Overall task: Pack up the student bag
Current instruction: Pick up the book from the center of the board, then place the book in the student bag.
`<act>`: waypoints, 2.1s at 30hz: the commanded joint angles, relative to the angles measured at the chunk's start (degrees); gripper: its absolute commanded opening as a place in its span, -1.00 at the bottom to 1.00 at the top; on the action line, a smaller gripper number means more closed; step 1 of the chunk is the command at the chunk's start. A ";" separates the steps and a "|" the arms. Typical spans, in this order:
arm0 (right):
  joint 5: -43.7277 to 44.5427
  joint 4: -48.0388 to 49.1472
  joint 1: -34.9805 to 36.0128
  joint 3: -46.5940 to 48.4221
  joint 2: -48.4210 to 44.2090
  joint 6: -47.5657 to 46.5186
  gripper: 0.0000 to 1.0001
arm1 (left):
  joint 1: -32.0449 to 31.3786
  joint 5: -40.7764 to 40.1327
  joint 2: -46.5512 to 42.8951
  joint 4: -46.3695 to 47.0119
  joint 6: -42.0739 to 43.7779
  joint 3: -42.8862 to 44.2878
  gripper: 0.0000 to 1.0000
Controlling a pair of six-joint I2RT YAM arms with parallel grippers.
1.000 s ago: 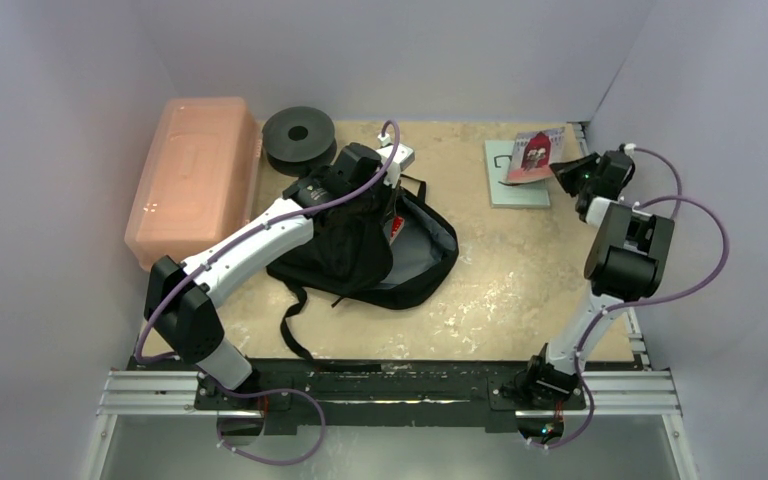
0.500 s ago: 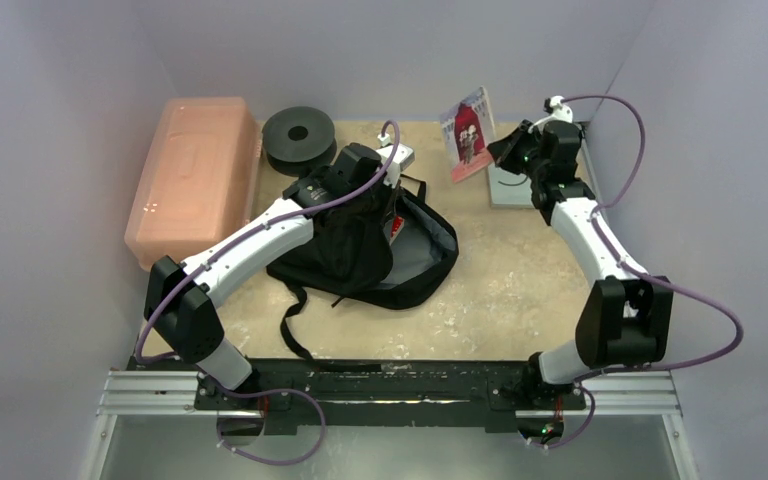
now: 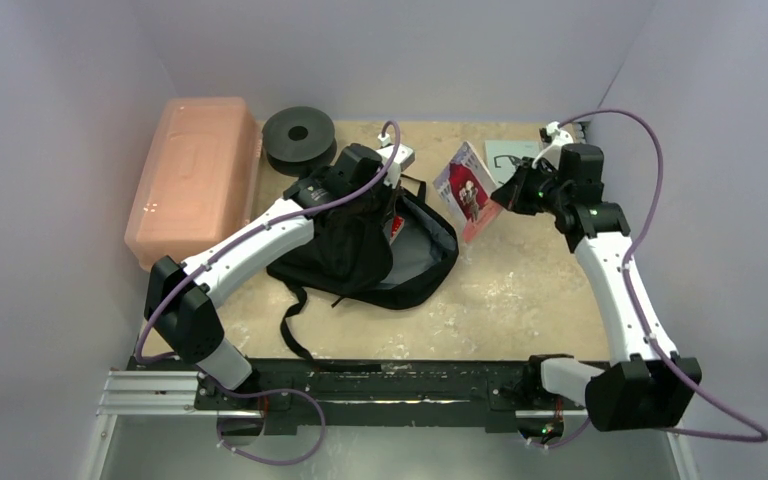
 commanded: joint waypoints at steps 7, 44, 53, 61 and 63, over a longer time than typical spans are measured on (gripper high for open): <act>-24.13 -11.02 1.09 -3.55 -5.65 -7.14 -1.00 | -0.30 -1.50 -2.22 2.17 -0.73 -0.32 -1.00; -25.20 52.67 20.26 11.09 50.45 30.94 -1.00 | -0.29 2.92 -6.09 4.65 -0.09 -1.75 -1.00; -17.11 36.88 20.68 13.60 47.28 18.97 -0.32 | -0.35 3.19 -5.36 4.05 -0.11 -1.31 -1.00; -10.54 26.56 20.65 10.01 40.60 11.46 0.16 | -0.33 2.58 -4.97 3.81 0.06 -1.11 -1.00; -10.09 25.14 20.66 9.84 39.75 10.75 0.19 | -0.33 2.71 -4.85 3.70 0.07 -1.07 -1.00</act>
